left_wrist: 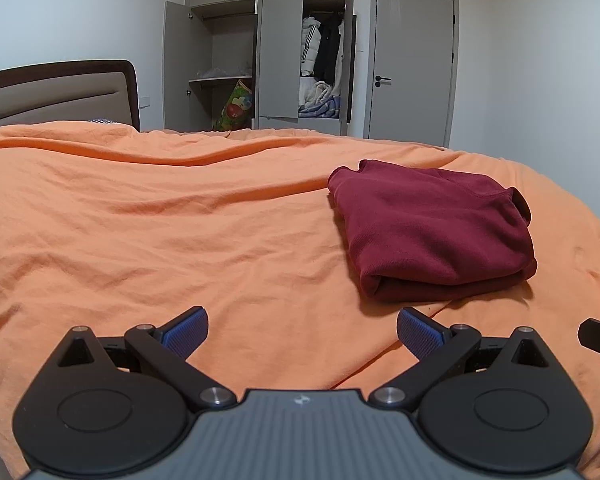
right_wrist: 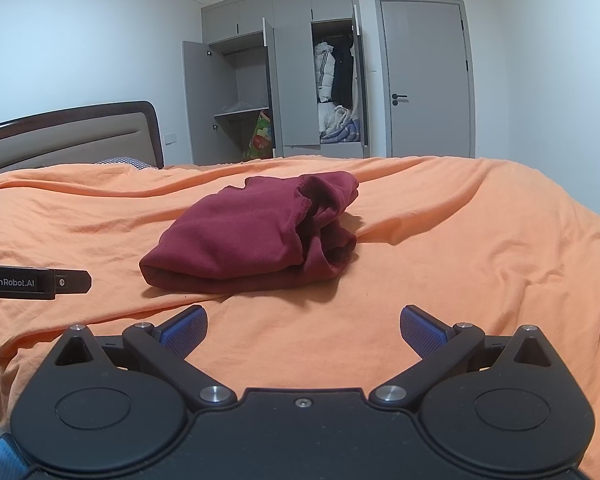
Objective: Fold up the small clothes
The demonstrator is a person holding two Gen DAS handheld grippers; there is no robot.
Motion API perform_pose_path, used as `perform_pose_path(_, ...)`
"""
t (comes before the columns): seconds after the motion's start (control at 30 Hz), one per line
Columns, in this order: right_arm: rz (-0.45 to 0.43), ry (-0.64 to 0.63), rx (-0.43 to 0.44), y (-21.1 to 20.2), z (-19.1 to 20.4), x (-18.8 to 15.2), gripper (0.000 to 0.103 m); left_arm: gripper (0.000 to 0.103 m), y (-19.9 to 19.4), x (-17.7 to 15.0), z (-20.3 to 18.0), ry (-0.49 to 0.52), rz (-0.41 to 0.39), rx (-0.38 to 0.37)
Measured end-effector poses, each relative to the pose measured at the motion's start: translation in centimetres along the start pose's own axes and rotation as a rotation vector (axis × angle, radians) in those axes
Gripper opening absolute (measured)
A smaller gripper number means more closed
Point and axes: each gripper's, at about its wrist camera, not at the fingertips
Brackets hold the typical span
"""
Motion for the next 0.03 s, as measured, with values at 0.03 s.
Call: perform_pose_path(0.03,0.003,0.001,0.0,0.01,-0.04,0.05,0.102,0.103,0.03,0.0,-0.01,0.0,0.002,0.0)
Point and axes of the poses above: each gripper's, at about its wrist camera, not at the fingertips, and y roughly the way its jaws point, z to its left, x to its top, and after that the axes turned 3 degrees about -z, right-handed
